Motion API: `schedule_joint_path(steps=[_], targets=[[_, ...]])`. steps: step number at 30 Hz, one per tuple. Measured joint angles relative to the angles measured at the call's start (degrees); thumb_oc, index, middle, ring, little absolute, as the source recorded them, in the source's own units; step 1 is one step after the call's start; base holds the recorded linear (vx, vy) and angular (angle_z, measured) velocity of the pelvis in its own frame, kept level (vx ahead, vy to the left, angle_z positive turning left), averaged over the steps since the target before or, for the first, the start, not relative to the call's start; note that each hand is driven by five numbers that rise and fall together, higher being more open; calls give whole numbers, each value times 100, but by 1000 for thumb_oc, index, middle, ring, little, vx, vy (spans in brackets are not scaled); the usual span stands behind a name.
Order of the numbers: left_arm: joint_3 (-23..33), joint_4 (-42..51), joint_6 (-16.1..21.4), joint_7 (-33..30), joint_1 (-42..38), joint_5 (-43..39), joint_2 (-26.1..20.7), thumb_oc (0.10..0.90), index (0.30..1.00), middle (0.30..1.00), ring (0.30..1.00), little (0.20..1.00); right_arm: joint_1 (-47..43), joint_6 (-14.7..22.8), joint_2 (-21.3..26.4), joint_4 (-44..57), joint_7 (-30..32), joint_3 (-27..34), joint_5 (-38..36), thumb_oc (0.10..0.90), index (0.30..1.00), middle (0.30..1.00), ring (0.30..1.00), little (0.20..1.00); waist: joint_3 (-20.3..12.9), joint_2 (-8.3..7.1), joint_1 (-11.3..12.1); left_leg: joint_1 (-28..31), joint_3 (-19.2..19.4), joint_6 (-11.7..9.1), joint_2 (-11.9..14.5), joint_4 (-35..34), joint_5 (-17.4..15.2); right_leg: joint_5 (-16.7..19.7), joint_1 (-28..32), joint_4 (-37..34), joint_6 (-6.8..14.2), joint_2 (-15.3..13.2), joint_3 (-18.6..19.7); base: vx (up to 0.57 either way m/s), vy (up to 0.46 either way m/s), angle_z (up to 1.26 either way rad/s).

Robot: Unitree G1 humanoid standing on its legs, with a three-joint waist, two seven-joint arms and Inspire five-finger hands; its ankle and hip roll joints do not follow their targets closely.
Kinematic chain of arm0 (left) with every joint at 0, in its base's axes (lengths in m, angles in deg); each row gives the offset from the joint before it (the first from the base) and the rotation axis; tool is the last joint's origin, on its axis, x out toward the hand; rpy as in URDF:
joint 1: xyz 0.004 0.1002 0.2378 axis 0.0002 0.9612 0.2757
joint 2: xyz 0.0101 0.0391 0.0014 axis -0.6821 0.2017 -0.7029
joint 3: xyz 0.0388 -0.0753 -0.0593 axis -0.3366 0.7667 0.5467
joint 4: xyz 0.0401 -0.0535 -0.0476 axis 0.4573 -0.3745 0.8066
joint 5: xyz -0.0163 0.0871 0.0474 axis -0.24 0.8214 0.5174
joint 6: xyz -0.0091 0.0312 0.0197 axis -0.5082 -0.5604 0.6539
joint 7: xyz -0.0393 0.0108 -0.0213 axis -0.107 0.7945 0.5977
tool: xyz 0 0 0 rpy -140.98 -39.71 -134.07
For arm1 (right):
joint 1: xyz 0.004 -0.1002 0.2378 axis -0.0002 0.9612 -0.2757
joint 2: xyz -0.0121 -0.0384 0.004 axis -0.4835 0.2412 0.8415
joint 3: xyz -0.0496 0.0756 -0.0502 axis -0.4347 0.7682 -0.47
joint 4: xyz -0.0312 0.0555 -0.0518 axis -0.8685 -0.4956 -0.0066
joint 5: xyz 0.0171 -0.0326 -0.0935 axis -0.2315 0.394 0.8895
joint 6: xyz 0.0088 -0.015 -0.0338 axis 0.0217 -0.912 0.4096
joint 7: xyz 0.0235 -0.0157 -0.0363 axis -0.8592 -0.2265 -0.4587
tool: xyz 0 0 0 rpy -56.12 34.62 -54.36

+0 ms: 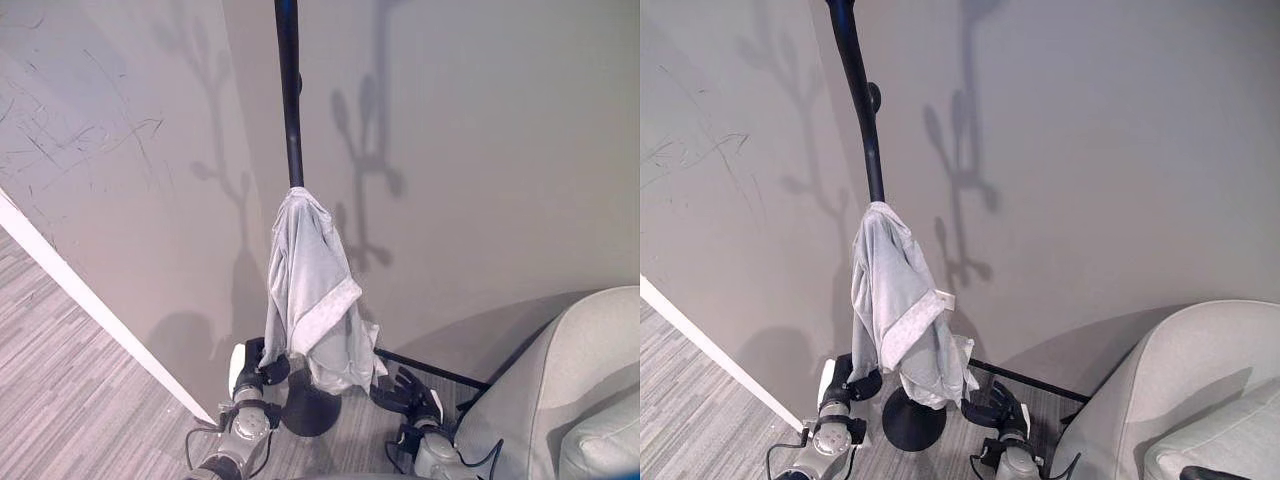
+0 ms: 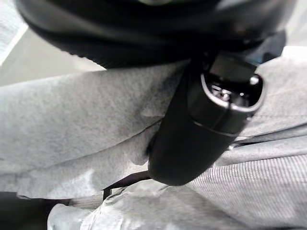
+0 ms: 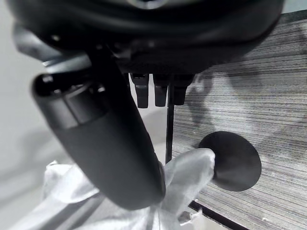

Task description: Hang the clothes on the sofa on the clothes rack.

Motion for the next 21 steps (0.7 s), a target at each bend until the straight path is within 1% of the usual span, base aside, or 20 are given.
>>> schedule_joint_path(steps=[5,6,7,9,12,15,16,17,18,19,20,21], targets=[[4,22,-15,-7,29,-22,0,800,900,900,900,900,-1,0,0,0,0,0,0,800,900,900,900,900,1,-1,33,0,-4,-36,18,2,9,-5,1,0,-8,20,-5,0,0,0],[6,-7,-62,-6,32,-36,-4,800,900,900,900,900,0,0,0,4,1,-1,-1,800,900,900,900,900,1,-1,33,0,-4,-37,19,2,9,-6,2,0,-8,21,-5,0,0,0],[8,-16,-206,-3,103,-174,-7,800,900,900,900,900,0,0,-1,11,2,-7,-2,800,900,900,900,900,10,-8,25,-1,-4,-40,20,2,9,-8,-1,0,-11,22,-5,0,0,0],[20,-187,-311,-6,238,-300,-19,800,900,900,900,900,0,0,-1,11,5,-7,-2,800,900,900,900,900,48,-43,25,-1,-7,-44,22,15,10,-12,-1,0,-18,24,-9,0,0,0],[21,-301,-411,-6,417,-457,-27,800,900,900,900,900,-2,0,-1,11,9,-4,-2,800,900,900,900,900,133,-89,47,-2,-13,-45,21,16,12,-15,3,0,-22,23,-17,0,0,0],[63,-243,-495,6,574,-567,-30,800,900,900,900,900,-3,0,-8,12,11,-5,-2,800,900,900,900,900,164,-99,117,-2,-19,-46,16,17,12,-22,10,0,-33,19,-27,1,-4,3],[335,303,-498,66,725,-1219,-24,800,900,900,900,900,-2,-1,-23,20,21,-2,-3,800,900,900,900,900,195,-110,124,-5,-60,-46,15,17,12,-30,29,0,-42,23,-63,-1,-5,15],[592,1146,-483,161,916,-1911,-58,800,900,900,900,900,3,-8,-20,56,27,6,-2,800,900,900,900,900,260,-110,140,0,-107,-53,15,15,22,-32,59,0,-47,31,-100,-18,1,18],[865,2100,-547,352,1265,-2374,-159,800,900,900,900,900,80,-87,8,160,-3,81,23,800,900,900,900,900,321,-46,223,-23,-141,-62,10,-7,39,-33,94,-2,-50,35,-143,-18,-1,10],[1308,4301,-705,893,2321,-3007,-460,800,900,900,900,900,461,-208,87,666,-200,396,86,800,900,900,900,900,343,-74,216,-43,-158,-79,8,-6,56,-38,86,-6,-56,37,-148,-19,-1,15],[1572,5363,-493,1336,3007,-3081,-792,800,900,900,900,900,675,-94,55,639,-341,796,240,800,900,900,900,900,348,-92,242,-36,-222,-94,-9,-6,46,-80,134,-6,-48,30,-220,-3,-3,39],[1950,4977,157,1701,2848,-3180,-898,800,900,900,900,900,673,-121,108,141,-264,1137,222,800,900,900,900,900,320,-3,378,13,-322,-82,-66,13,38,-140,202,-4,-16,-5,-313,2,-6,56]])
